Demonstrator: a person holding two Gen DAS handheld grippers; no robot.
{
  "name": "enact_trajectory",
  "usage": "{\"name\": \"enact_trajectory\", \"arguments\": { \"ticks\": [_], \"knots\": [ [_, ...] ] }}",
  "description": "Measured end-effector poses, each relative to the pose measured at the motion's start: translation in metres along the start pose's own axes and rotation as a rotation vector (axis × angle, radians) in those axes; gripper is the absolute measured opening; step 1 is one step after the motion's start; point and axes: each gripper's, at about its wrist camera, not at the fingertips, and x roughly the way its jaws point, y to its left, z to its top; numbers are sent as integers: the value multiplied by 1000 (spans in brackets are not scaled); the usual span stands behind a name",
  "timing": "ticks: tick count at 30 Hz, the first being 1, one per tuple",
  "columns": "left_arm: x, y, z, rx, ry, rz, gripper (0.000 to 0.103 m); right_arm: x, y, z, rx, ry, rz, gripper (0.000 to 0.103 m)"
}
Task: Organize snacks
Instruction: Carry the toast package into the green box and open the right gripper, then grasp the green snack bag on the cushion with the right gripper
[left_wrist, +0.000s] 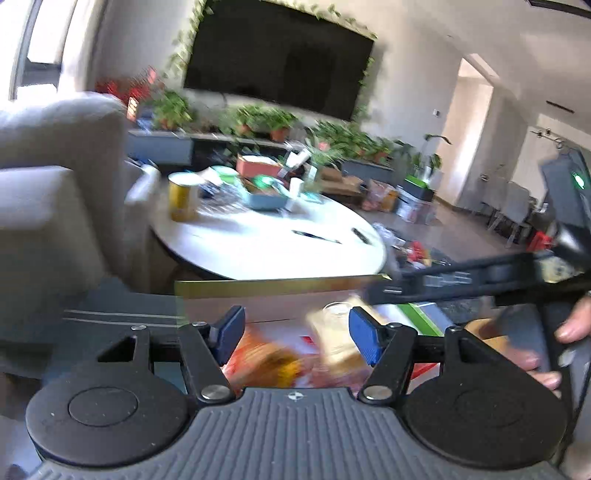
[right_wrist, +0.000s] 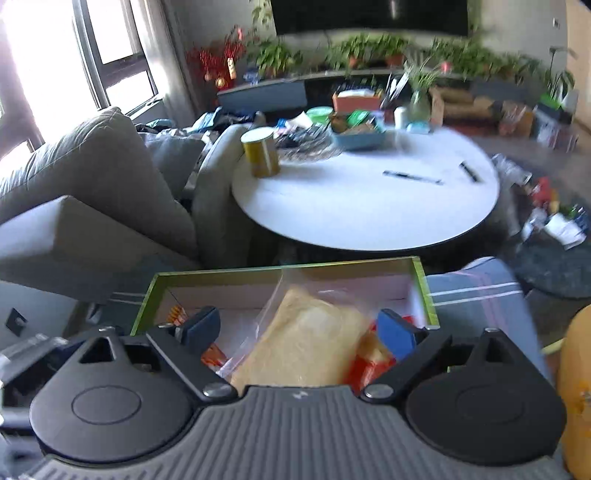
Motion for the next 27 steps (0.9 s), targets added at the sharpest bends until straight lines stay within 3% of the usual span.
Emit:
{"name": "enact_trajectory", "arguments": {
  "ticks": [3,8,11,20,23,27],
  "knots": [
    [-41,9,-15,5,-22,22,62,-27,-16,-22,27,-16,-21,94],
    [-102,15,-48,38,-29,93,63,-67,-30,-58,84,24,26,94],
    [-127,19,-64,47,-27,145,63,-83,-19,-71,73,36,54,94],
    [-166,26,-115,-58,75,158,64,-110,27,-107,7,46,126,94],
    [-167,27,-128,-78,90,190,64,-124,27,-115,-28,-4,88,94],
    [-167,30,-143,-145,122,174,64,-142,8,-124,-17,-63,-35,94]
  ]
}}
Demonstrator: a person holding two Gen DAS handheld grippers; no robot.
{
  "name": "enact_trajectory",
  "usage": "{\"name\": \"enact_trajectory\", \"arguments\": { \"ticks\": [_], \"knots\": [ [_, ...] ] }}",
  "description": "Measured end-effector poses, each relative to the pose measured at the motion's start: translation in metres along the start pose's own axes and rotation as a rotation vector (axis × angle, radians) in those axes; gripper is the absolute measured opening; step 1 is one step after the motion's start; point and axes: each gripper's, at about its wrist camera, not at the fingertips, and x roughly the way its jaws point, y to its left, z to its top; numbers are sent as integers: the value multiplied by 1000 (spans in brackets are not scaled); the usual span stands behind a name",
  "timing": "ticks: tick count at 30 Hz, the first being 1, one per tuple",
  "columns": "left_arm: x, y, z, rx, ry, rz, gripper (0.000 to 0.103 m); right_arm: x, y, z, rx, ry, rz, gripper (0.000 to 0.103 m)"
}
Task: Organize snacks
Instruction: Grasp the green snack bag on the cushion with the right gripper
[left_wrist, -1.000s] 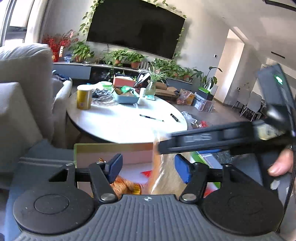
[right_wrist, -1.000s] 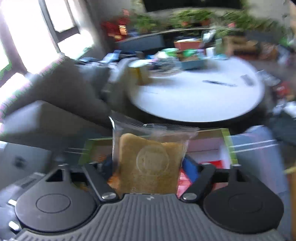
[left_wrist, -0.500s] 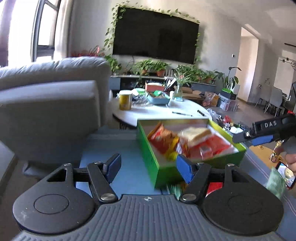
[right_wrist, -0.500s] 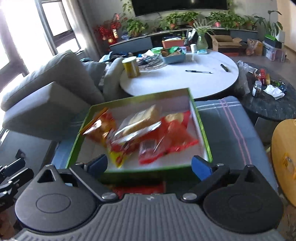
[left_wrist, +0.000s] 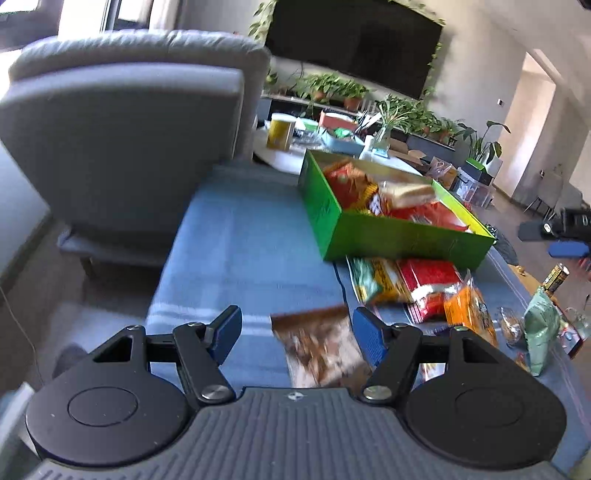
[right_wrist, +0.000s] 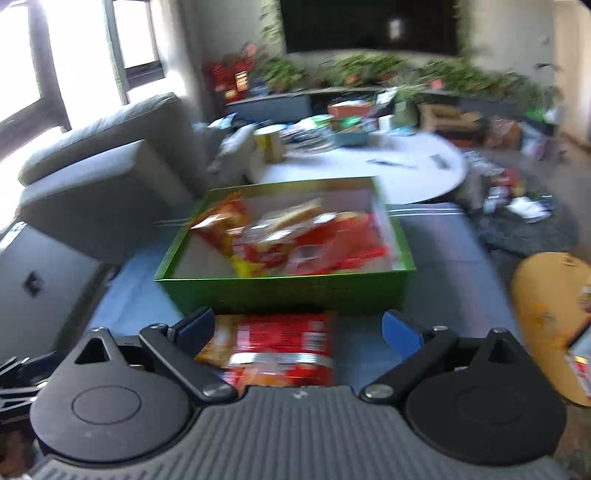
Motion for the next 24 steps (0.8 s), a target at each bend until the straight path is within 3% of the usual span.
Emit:
{"name": "enact_trajectory", "arguments": {
  "ticks": [4,9,13,18,24],
  "knots": [
    [0,-6,-15,-25,26,-11,64,-4,-20,-17,23,21,-67,94],
    [-9,-20,-34,-7,46,-38,65,-2,-34,-44,-25,-6,-290,94],
    [-22,-33,-50,7,46,-69,67,-4,-61,-61,85,13,-249,94],
    [-38,-59,-62,11,40,-175,68,-2,-82,-82,179,29,-203,94],
    [-28,-125,-60,6,-11,-370,70,-11,-120,-96,393,-108,-195,94]
  ]
}}
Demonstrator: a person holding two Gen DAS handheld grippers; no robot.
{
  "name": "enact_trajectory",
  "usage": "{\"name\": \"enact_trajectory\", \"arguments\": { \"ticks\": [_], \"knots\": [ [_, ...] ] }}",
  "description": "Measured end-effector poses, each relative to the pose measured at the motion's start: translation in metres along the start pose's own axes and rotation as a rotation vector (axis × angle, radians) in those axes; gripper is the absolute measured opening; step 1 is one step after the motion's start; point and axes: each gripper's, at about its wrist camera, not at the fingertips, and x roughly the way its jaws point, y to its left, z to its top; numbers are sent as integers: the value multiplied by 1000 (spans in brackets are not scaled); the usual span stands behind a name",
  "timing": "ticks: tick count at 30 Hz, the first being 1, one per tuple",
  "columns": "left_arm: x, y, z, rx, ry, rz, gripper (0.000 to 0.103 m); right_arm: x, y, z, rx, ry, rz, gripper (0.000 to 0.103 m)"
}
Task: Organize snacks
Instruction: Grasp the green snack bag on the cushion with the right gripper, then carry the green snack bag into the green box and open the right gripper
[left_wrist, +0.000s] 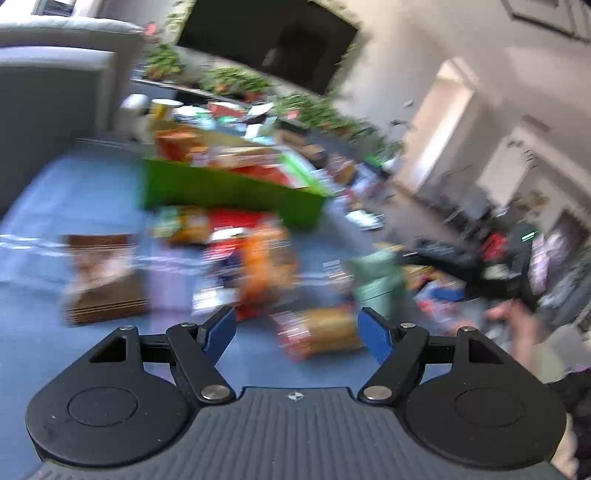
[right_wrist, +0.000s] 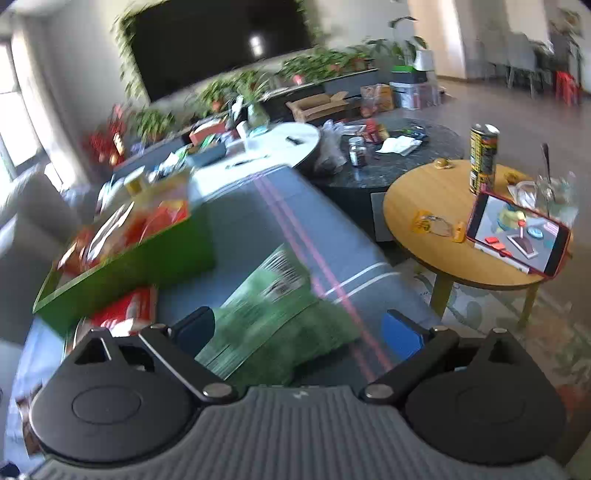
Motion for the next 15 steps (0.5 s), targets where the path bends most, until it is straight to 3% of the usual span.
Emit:
{"name": "enact_trajectory", "arguments": {
  "ticks": [2,5,7,10,13,15],
  "knots": [
    [25,-22,4,2,-10,-40,72,10,-10,5,43,10,45,94],
    [72,-52,7,87,13,-11,73,28,-28,12,151,103,156,94],
    [109,-63,8,85,78,10,73,41,-37,19,214,172,210,95],
    [152,-65,10,29,169,23,72,47,-36,33,177,229,257,94],
    [176,-64,9,-18,192,19,71,48,-33,39,149,264,275,89],
    [181,-70,11,-2,201,17,61,48,-34,39,145,274,275,87]
  ]
}}
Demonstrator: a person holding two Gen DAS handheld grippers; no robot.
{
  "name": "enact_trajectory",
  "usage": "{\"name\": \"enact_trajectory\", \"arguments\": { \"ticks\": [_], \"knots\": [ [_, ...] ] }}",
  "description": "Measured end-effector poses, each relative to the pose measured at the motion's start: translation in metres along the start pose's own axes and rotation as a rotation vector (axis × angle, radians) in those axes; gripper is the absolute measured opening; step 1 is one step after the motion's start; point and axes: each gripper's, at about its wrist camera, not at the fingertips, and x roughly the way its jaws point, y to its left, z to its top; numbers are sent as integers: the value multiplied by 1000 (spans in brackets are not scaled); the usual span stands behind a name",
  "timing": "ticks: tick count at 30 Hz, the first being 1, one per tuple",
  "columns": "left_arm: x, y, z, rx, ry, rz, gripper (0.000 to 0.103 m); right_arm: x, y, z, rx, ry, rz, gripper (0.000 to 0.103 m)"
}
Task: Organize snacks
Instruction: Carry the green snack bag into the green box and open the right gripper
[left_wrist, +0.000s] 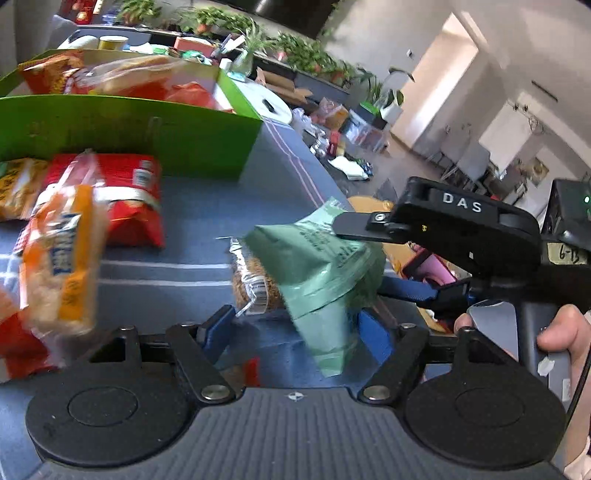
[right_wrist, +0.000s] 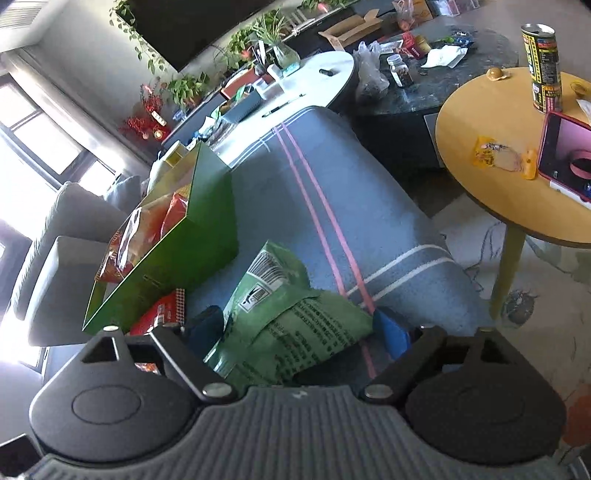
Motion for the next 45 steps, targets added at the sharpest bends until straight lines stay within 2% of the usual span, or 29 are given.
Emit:
{"name": "enact_trajectory", "arguments": {
  "ticks": [2,3,5,8,13,18,21,22,23,24,25,26,28,31,33,34,35,38,41,45],
  "knots": [
    [2,-2,0,15,17,-18,36,-2,1,-3,-19,-2,-6,85],
    [2,-1,-1,6,32,-45,33,-4,-1,-5,-20,-7,-6,83],
    [-1,-1,-4,8,42,-68,29,-11,-5,-10,2,-3,47,62],
    [-12,-8,-10,49,44,-84,26,-21,1,-15,-27,2,77,52],
    [-35,-25,-17,184,17,-97,25,-33,12,-26,-44,-5,79,49],
    [-52,-18,-9,209,-24,-182,25,-40,14,-21,13,-8,115,47],
    [-48,-4,-7,183,11,-190,25,-37,21,-19,12,-9,111,47],
    [-44,-1,-8,172,30,-197,25,-34,22,-20,11,-1,102,49],
    [-41,2,-7,165,43,-192,27,-30,22,-20,27,15,101,55],
    [-39,3,-6,172,49,-184,29,-24,19,-21,54,42,91,64],
    [-39,4,-5,180,56,-178,34,-14,14,-20,91,87,75,83],
    [-39,5,-5,177,62,-185,44,-5,9,-20,124,127,72,89],
    [-37,8,-4,155,76,-216,54,2,6,-20,153,135,119,91],
    [-29,11,-5,114,129,-243,60,11,15,-14,148,162,122,92],
    [-22,21,-3,28,160,-257,55,15,21,-10,157,180,100,86],
    [-22,22,-3,24,159,-250,41,15,22,-9,159,175,73,61],
    [-24,20,-4,34,164,-246,25,15,21,-11,187,167,44,59],
    [-31,10,-10,110,170,-279,12,13,27,-19,141,167,65,54],
    [-45,-7,-18,210,138,-279,9,7,26,-26,163,170,109,49],
    [-57,-11,-19,220,120,-308,9,-8,24,-31,214,161,146,48]
  ]
}}
